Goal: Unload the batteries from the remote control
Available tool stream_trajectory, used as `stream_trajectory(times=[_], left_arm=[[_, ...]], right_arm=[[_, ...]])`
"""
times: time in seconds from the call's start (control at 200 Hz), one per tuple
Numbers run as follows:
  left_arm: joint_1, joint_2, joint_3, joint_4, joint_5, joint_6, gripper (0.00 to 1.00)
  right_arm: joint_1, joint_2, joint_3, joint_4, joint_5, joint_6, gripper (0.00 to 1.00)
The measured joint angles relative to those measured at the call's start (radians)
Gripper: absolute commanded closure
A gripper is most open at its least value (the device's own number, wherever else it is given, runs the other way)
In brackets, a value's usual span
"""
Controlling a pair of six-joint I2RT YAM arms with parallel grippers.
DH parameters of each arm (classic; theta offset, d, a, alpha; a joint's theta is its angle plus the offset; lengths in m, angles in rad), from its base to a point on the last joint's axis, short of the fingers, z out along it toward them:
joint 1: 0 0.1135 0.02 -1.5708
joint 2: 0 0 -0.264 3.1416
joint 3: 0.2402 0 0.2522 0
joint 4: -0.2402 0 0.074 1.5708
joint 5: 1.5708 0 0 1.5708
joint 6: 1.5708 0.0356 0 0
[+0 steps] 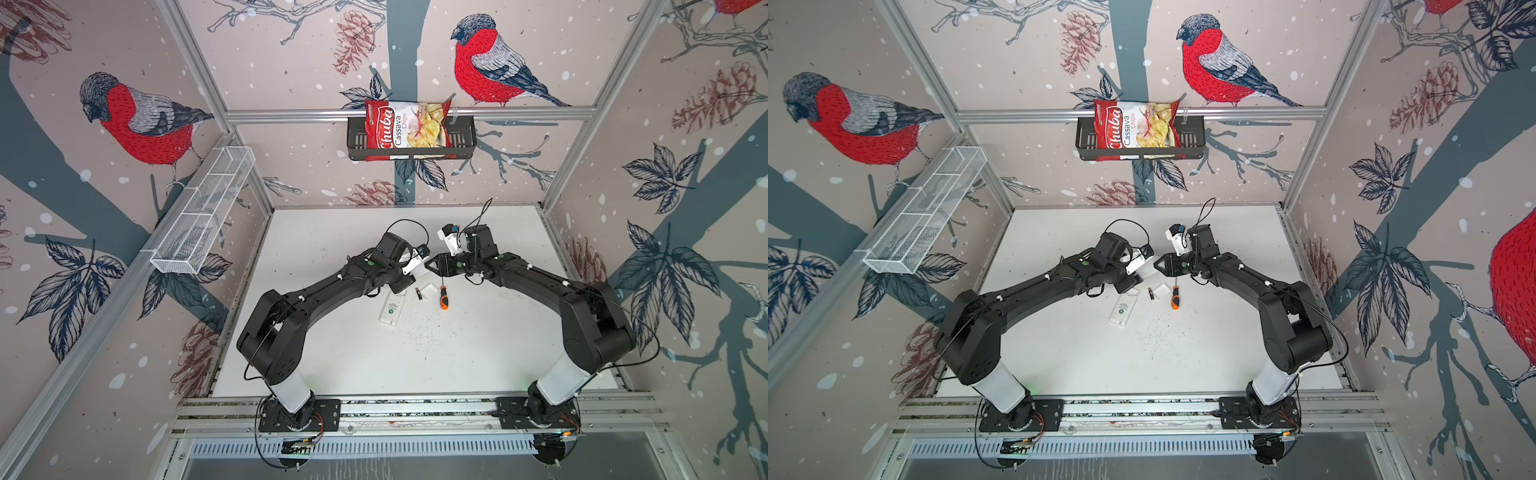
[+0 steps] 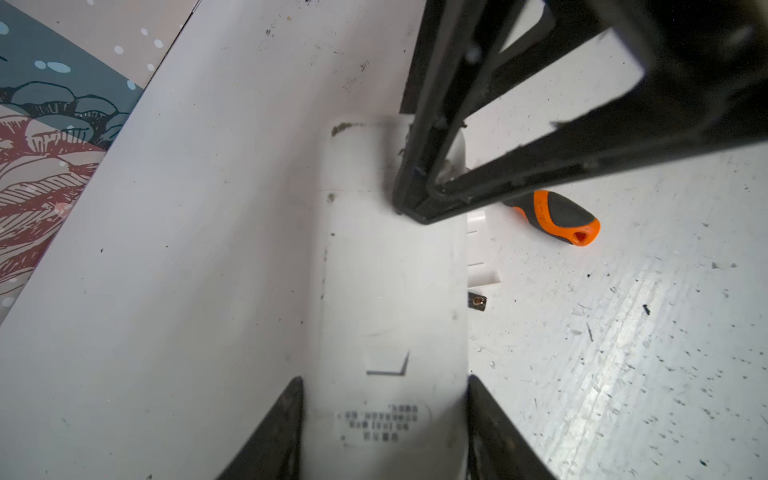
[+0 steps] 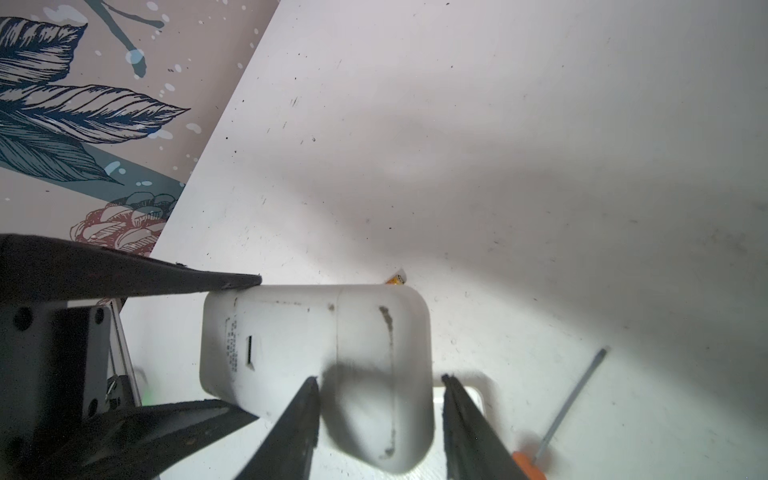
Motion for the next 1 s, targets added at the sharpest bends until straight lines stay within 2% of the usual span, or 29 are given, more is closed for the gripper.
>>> stream_trajectory(times=[0.34,0.515,0.55,0.66,0.8,0.896,1.001], left_arm=[[0.000,-0.004,-0.002,-0.015,-0.013,-0.002,0.64],[0.000,-0.004,-0.002,-0.014,-0.012,-0.002,0.64],[0.000,-0.004,-0.002,-0.014,-0.012,-0.002,0.64],[0.000,-0.004,-0.002,-0.009,-0.004,-0.002,0.64],[0.000,-0.005,-0.002,-0.001,0.001,-0.002,0.65],[0.000,-0.007,-0.006,-0.003,0.000,-0.002,0.65],[0.000,-0.007,-0.006,-0.013,-0.002,-0.003,0.65]], right_arm=[[0.000,0.016,0.010,0.023,0.002,0.004,0.69],[0.000,0.016,0.011,0.029,0.016,0.003,0.72],[0.000,0.016,0.011,0.029,0.017,0.003,0.70],[0.005,0.017,0.017,0.028,0.016,0.002,0.50],[0.009,0.023,0.019,0.029,0.013,0.000,0.49],[0.006,0.038,0.024,0.031,-0.005,0.000,0.53],[0.006,0.052,0.028,0.045,-0.027,0.000,0.63]])
